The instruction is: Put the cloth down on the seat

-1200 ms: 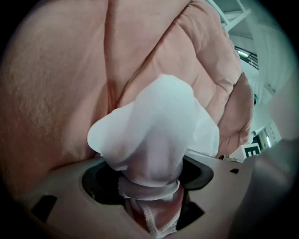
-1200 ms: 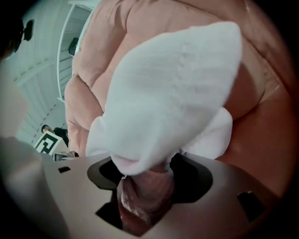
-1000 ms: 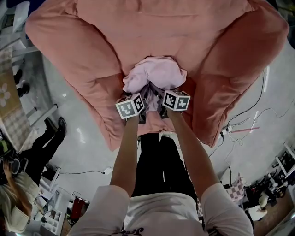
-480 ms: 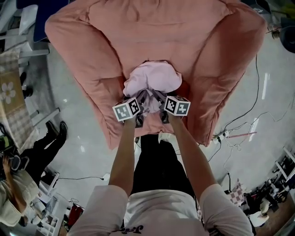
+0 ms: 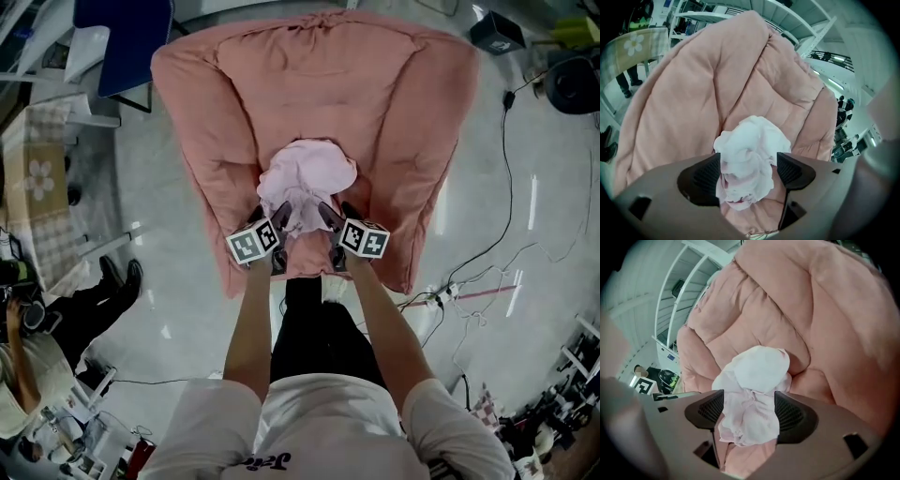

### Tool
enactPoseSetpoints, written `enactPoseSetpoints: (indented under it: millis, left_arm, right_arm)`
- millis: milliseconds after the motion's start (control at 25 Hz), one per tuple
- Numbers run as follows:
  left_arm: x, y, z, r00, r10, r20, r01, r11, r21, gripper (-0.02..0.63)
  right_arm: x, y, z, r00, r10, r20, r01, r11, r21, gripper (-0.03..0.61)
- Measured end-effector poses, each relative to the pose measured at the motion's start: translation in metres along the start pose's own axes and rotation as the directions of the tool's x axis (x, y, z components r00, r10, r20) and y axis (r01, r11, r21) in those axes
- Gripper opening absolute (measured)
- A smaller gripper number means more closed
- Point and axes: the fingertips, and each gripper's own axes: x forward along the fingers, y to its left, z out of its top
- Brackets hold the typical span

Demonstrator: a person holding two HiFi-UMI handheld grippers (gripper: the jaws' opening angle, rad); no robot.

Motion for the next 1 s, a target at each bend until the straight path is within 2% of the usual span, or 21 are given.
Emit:
enactPoseSetpoints:
  millis: [120,280,480,640,840,1000]
  left_arm:
    - [-0.031,-0.018,0.002,0.999,-0.008,0.044,0.007,1.000,0.027,0.365]
    - [-0.070,-0.047,0.012,0.991,-0.029,0.132,0.020,0.997,0.073,0.365]
    - [-0.128,-0.084,0.017,0.963,-0.071,0.259,0.037,0.990,0.133,0.364]
    - [-0.178,-0.120,0.032,0.927,-0.116,0.356,0.039,0.975,0.218,0.361]
    - [-0.239,-0.157,0.044,0.879,-0.149,0.452,-0.006,0.946,0.323,0.338]
    - [-0.282,-0.183,0.044,0.846,-0.182,0.502,-0.024,0.926,0.377,0.326]
  right_arm:
    - [-0.032,0.022,0.005,0.999,-0.032,0.024,0.034,0.995,-0.093,0.327]
    - [-0.073,0.053,0.024,0.995,-0.068,0.071,0.083,0.967,-0.239,0.327]
    - [-0.133,0.092,0.039,0.987,-0.083,0.137,0.135,0.891,-0.434,0.327]
    - [-0.178,0.134,0.063,0.971,-0.023,0.239,0.149,0.839,-0.524,0.327]
    - [-0.236,0.182,0.085,0.937,0.081,0.340,0.131,0.819,-0.558,0.325]
    - [-0.288,0.214,0.098,0.900,0.142,0.412,0.149,0.789,-0.597,0.322]
